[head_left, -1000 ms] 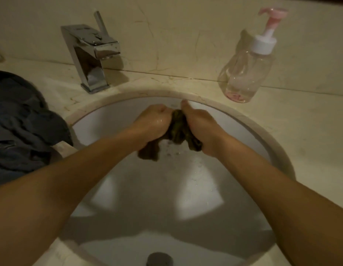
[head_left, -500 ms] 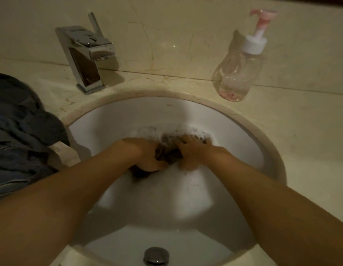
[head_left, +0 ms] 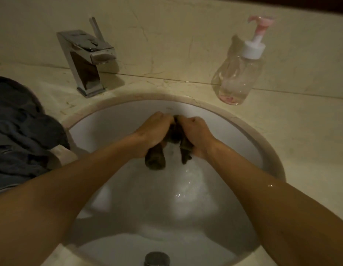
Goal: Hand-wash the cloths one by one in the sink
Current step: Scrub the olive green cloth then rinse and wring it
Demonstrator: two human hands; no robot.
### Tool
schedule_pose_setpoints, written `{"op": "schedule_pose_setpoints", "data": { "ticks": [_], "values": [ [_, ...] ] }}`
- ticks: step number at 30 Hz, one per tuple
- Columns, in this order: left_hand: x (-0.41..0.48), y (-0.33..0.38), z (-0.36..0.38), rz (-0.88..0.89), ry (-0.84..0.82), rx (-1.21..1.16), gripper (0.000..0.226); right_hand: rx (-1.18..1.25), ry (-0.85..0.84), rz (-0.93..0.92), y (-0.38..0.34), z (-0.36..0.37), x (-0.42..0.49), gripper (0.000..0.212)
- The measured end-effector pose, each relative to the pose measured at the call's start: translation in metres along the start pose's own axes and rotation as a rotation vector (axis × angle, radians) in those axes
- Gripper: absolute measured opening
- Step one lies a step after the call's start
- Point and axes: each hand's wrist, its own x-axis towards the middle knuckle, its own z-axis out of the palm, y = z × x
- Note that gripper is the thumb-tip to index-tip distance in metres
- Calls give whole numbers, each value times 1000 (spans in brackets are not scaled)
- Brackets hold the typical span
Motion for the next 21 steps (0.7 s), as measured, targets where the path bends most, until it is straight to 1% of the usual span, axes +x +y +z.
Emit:
{"op": "schedule_pose_setpoints", "data": {
  "ticks": [1, 3, 4, 5, 6, 7, 8, 10, 12, 14, 16, 18, 19, 20, 21],
  "values": [
    [-3, 5, -1, 30, 74, -43, 31, -14, -4, -51, -3, 3, -7, 32],
    [-4, 7, -6, 95, 235, -43, 32, -27, -38, -152, -12, 12, -29, 28],
    [-7, 7, -9, 105, 295, -70, 31, 6, -86, -178, -12, 19, -38, 26],
    [-9, 8, -13, 88, 319, -119, 29, 45, -138, -181, -14, 27, -48, 24],
    [-11, 11, -15, 74, 326, -173, 28, 85, -163, -174, -13, 32, -54, 24],
    [-15, 14, -13, 59, 314, -208, 29, 109, -143, -173, -12, 34, -53, 23],
    [-20, 19, -8, 53, 285, -219, 32, 102, -83, -183, -13, 30, -48, 23],
    [-30, 26, 8, 116, 203, -118, 30, 117, 47, -150, -13, 15, -31, 28],
    [-38, 27, 24, 186, 121, 23, 29, 209, 108, -45, -11, 6, -14, 38],
    [-37, 24, 23, 183, 79, 68, 30, 280, 107, 47, -5, 10, -13, 44],
    [-24, 19, 8, 145, 151, 73, 30, 251, 14, 32, -8, 24, -32, 43],
    [-20, 17, -9, 54, 228, -88, 30, 175, -54, -63, -8, 36, -46, 36],
    [-22, 18, -10, 23, 222, -207, 30, 164, -53, -115, -9, 37, -50, 32],
    [-27, 21, -7, 22, 192, -276, 31, 157, -14, -149, -12, 35, -49, 31],
    [-35, 25, 1, 46, 157, -280, 31, 165, 34, -172, -15, 27, -45, 29]
  ]
}}
